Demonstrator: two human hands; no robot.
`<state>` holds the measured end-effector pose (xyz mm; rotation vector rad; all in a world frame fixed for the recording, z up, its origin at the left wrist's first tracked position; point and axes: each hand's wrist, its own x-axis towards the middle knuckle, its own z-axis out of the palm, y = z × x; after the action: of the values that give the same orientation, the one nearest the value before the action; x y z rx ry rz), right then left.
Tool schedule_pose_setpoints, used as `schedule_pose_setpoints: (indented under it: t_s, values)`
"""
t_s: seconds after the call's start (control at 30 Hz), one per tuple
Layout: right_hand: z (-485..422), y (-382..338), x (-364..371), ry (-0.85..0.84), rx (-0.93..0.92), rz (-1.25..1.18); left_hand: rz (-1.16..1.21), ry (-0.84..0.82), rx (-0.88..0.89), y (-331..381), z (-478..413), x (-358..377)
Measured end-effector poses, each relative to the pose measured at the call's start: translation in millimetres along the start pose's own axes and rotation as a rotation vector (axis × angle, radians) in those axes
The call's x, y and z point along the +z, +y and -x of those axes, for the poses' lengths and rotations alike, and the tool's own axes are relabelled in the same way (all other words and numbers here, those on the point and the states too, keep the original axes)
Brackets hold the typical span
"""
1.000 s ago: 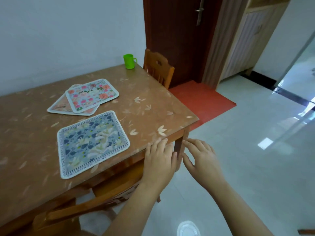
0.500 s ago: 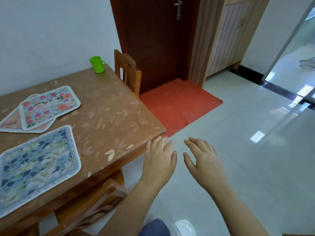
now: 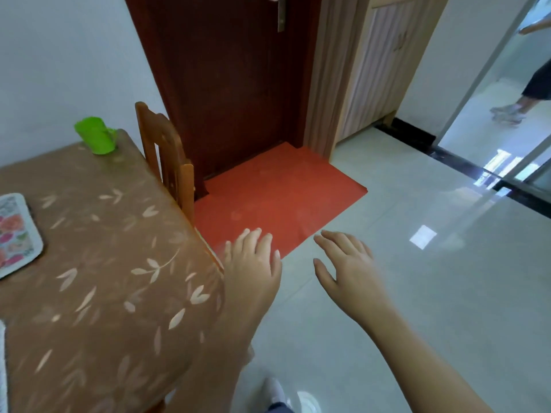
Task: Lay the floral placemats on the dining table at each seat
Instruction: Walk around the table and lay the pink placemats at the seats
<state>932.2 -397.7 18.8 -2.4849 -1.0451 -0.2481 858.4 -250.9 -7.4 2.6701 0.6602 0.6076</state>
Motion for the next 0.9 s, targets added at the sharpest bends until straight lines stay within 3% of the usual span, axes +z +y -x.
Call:
schedule_pose_setpoints:
  t_s: [0.4, 0.7, 0.9]
  values:
    - [-157.1, 84.3, 39.9, -0.034, -0.023, -0.076, 0.007, -0.01, -0.039, 16.7, -142.9, 71.0]
    - [-309.8, 132.5, 59.8, -0.174, -0.217, -0.163, -0.078, 0.098, -0.229, 28.1, -265.4, 89.6]
    - [-380.8, 109.5, 83.5, -0.234, -0.39, -0.237, -0.196, 0.194, -0.337, 4.1, -299.0, 77.8]
